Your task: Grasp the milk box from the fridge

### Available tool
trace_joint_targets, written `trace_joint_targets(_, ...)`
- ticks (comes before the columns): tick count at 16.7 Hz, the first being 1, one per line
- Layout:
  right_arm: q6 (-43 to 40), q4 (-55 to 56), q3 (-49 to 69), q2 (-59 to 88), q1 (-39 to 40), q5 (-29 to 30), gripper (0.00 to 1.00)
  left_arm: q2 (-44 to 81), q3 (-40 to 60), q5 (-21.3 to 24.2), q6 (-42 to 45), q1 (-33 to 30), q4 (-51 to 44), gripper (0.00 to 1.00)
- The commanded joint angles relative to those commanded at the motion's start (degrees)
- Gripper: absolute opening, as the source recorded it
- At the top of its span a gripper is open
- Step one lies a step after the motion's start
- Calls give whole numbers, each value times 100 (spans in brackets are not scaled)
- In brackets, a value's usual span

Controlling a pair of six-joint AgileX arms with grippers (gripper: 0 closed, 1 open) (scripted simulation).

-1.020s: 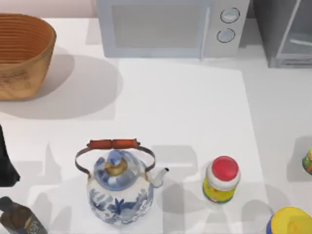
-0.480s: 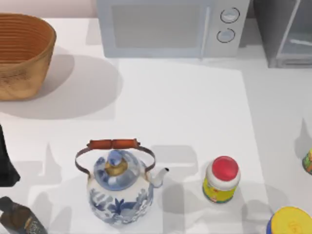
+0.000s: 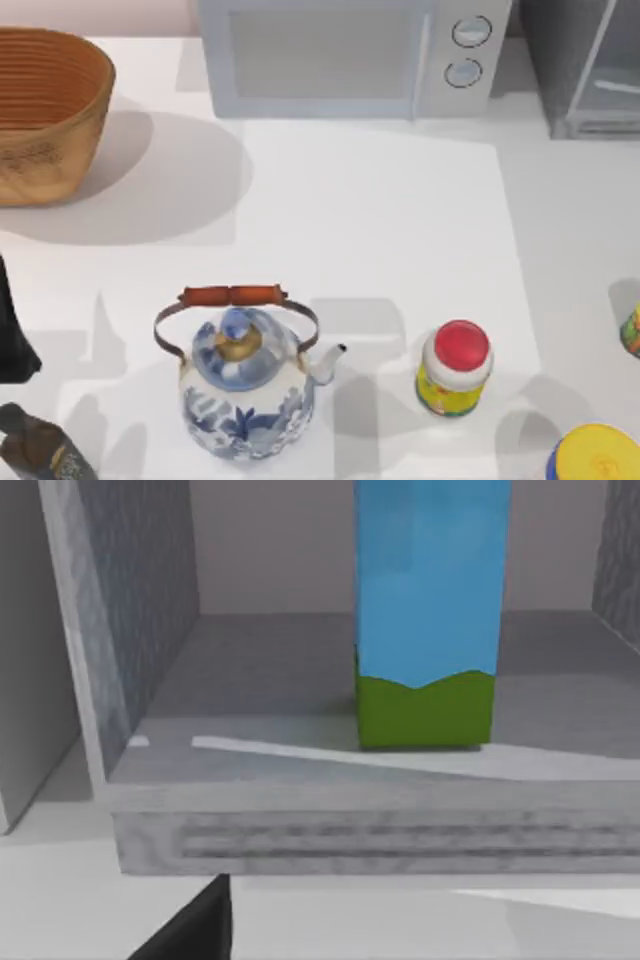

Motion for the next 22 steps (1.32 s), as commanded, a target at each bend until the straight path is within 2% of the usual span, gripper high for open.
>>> trace_joint_targets(6, 9, 1390, 214, 1378, -450, -402, 100, 0, 0, 0, 0, 0, 0, 100)
trace_joint_targets(14, 1, 1314, 405, 1561, -345, -355, 100, 0, 0, 0, 0, 0, 0, 100)
trace_joint_targets(17, -18, 934, 1141, 1992, -72, -140, 100, 0, 0, 0, 0, 0, 0, 100)
trace_joint_targets(22, -48, -161, 3289, 2926, 543, 534, 100, 0, 0, 0, 0, 0, 0, 100)
